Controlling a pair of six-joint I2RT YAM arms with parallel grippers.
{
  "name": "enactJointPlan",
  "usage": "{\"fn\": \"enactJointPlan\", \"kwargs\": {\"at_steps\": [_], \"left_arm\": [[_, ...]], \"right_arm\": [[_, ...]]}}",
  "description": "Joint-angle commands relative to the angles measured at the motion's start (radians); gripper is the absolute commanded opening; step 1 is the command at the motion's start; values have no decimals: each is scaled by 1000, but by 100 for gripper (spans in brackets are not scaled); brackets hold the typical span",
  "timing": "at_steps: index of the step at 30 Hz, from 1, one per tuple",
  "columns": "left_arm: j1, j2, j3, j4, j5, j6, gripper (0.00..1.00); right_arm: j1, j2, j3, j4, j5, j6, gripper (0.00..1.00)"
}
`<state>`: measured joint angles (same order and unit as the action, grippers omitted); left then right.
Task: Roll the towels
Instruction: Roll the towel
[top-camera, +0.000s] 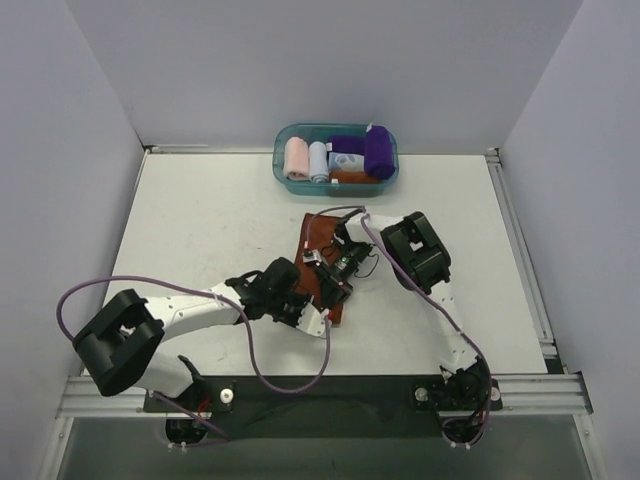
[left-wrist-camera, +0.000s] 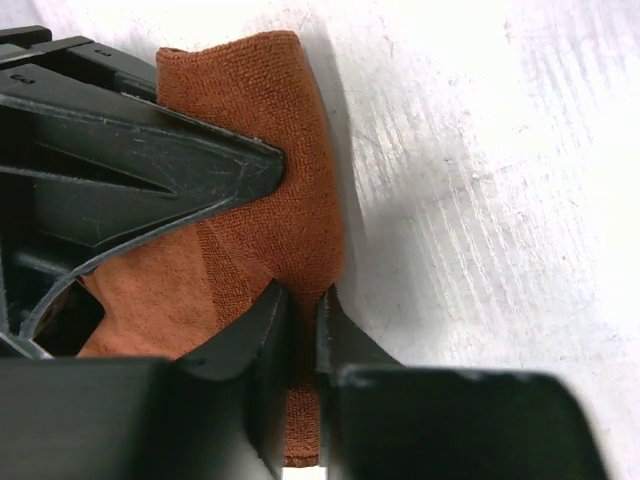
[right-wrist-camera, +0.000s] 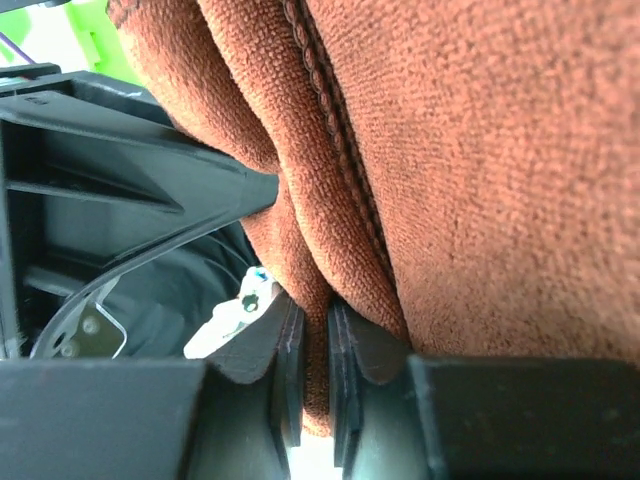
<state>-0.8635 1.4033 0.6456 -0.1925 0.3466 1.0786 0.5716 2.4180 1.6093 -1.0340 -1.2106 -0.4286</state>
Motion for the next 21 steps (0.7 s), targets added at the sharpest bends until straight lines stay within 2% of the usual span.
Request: {"fn": "enactJointPlan", "kwargs": {"at_steps": [1,2,3,4,5,6,10,16,21], "left_arm": [[-17,48,75,-198,84,-87,12],[-16,57,89,-229,100,-110,8],[-16,75,104,-276,113,-133,4],[-14,86,115,-297,144,-166,2],[-8,98,140,-320,159,-183,0],[-3,127,152,-359,176,-193,0],[50,235,253,-456,285,-291,0],[228,497,506,-692,483,-364,0],[302,730,708,-836,537,-358,0]], "right_arm": [[-36,-34,-24,-28,99,-7,14],[-53,-113,-88,4,102,40,20],[-65,-164,-129,109,130,80,23],[-78,-213,-162,158,153,106,32],[-91,-303,-208,193,183,123,34],[-116,-341,-215,222,244,135,36],[-205,-509,-238,273,321,154,42],[-317,-816,-369,353,410,104,41],[-309,-1036,-495,345,457,41,37]]}}
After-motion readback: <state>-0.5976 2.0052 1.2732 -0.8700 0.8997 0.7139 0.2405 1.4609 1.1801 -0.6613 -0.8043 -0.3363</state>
